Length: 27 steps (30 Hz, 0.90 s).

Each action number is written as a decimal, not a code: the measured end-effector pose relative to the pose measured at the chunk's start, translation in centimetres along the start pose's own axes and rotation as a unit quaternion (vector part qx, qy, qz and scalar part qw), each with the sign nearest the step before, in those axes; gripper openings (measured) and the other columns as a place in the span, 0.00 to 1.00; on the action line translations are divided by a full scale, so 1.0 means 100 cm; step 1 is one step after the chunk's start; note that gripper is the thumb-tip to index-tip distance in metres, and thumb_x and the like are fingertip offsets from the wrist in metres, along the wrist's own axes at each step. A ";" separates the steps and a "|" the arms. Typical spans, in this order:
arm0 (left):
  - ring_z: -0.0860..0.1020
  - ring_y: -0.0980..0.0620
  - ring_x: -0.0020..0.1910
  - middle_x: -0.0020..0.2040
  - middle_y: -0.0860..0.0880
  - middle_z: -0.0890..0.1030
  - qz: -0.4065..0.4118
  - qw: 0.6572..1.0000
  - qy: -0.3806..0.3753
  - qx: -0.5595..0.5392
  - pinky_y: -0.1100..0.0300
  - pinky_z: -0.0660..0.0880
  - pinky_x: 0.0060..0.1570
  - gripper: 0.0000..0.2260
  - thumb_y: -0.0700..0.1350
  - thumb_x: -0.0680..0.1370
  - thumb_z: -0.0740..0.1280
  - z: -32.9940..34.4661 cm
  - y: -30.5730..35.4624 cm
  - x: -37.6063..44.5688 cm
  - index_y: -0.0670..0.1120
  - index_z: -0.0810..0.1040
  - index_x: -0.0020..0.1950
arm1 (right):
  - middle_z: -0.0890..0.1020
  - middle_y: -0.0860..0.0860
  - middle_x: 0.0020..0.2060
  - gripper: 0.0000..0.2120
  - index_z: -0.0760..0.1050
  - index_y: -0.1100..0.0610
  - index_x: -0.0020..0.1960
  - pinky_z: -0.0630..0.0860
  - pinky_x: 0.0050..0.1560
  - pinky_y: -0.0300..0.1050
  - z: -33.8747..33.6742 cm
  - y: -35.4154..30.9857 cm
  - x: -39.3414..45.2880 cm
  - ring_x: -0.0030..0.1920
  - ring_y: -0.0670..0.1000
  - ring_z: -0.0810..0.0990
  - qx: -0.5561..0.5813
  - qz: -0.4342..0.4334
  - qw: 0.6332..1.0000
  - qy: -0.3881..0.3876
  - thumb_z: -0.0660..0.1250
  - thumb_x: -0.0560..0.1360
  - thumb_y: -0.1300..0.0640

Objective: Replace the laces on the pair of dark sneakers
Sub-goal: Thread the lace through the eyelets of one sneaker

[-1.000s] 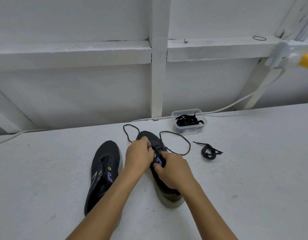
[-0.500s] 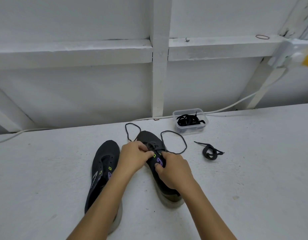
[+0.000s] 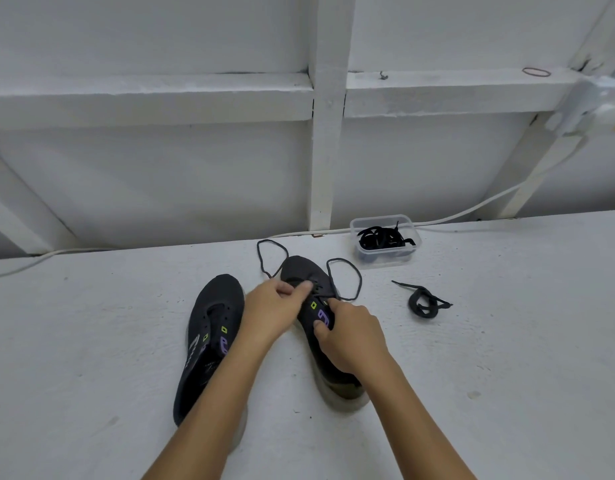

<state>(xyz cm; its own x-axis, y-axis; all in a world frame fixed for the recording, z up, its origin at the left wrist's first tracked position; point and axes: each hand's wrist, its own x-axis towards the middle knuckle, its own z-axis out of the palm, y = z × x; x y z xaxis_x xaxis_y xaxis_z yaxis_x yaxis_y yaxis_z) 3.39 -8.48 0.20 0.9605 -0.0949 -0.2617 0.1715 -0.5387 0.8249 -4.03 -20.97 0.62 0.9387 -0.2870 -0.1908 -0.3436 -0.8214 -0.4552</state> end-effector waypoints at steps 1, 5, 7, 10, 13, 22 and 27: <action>0.79 0.59 0.44 0.47 0.55 0.82 0.011 1.000 -0.016 0.025 0.65 0.75 0.44 0.11 0.56 0.77 0.70 0.004 -0.004 -0.001 0.50 0.81 0.51 | 0.81 0.54 0.54 0.13 0.74 0.54 0.59 0.66 0.45 0.44 0.000 0.000 0.000 0.54 0.58 0.78 -0.004 -0.003 1.000 -0.001 0.62 0.81 0.46; 0.81 0.55 0.50 0.55 0.51 0.83 0.028 0.998 -0.016 0.047 0.62 0.77 0.52 0.15 0.37 0.80 0.58 0.009 -0.006 -0.001 0.48 0.83 0.56 | 0.81 0.54 0.55 0.13 0.74 0.55 0.59 0.67 0.46 0.45 0.000 0.000 0.000 0.55 0.58 0.78 0.001 -0.003 1.000 -0.004 0.61 0.81 0.47; 0.81 0.55 0.49 0.54 0.50 0.84 0.036 0.998 -0.012 0.049 0.70 0.75 0.47 0.16 0.34 0.79 0.59 0.010 -0.008 0.000 0.46 0.83 0.57 | 0.80 0.54 0.55 0.14 0.74 0.55 0.60 0.66 0.46 0.45 0.000 -0.001 0.000 0.55 0.58 0.78 -0.001 -0.003 1.000 -0.002 0.61 0.81 0.47; 0.79 0.60 0.42 0.48 0.52 0.84 0.083 0.993 0.007 0.086 0.71 0.74 0.46 0.09 0.39 0.77 0.71 0.013 -0.012 0.003 0.46 0.84 0.56 | 0.81 0.54 0.55 0.14 0.74 0.55 0.59 0.66 0.46 0.44 0.000 -0.001 0.000 0.55 0.58 0.78 -0.006 -0.006 1.000 -0.001 0.61 0.81 0.47; 0.80 0.55 0.43 0.47 0.51 0.85 0.094 0.988 0.058 0.106 0.62 0.74 0.48 0.07 0.47 0.78 0.72 0.015 -0.011 0.004 0.47 0.85 0.54 | 0.81 0.54 0.54 0.13 0.74 0.55 0.59 0.66 0.45 0.44 0.000 -0.001 0.000 0.54 0.58 0.78 -0.005 -0.005 1.000 -0.001 0.61 0.81 0.47; 0.82 0.51 0.45 0.47 0.53 0.82 -0.001 0.990 0.108 -0.095 0.53 0.80 0.48 0.06 0.53 0.79 0.68 -0.012 0.005 0.005 0.51 0.79 0.50 | 0.81 0.55 0.54 0.14 0.74 0.55 0.59 0.68 0.46 0.45 0.001 -0.001 0.000 0.53 0.59 0.78 0.002 0.005 1.000 -0.006 0.61 0.81 0.46; 0.80 0.60 0.43 0.41 0.57 0.83 0.019 1.000 0.002 0.012 0.70 0.73 0.42 0.06 0.50 0.74 0.75 0.013 -0.010 -0.004 0.50 0.85 0.48 | 0.81 0.54 0.54 0.13 0.74 0.54 0.58 0.67 0.46 0.46 0.000 -0.001 0.000 0.53 0.58 0.78 -0.005 -0.007 1.000 0.002 0.61 0.81 0.46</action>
<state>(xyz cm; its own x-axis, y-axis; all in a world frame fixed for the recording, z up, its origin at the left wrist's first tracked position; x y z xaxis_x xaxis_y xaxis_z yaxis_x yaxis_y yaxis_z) 2.60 -9.03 -1.15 0.9671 -0.1127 -0.2282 0.1292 -0.5550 0.8218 -3.99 -20.84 0.67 0.9433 -0.2776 -0.1821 -0.3309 -0.8302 -0.4486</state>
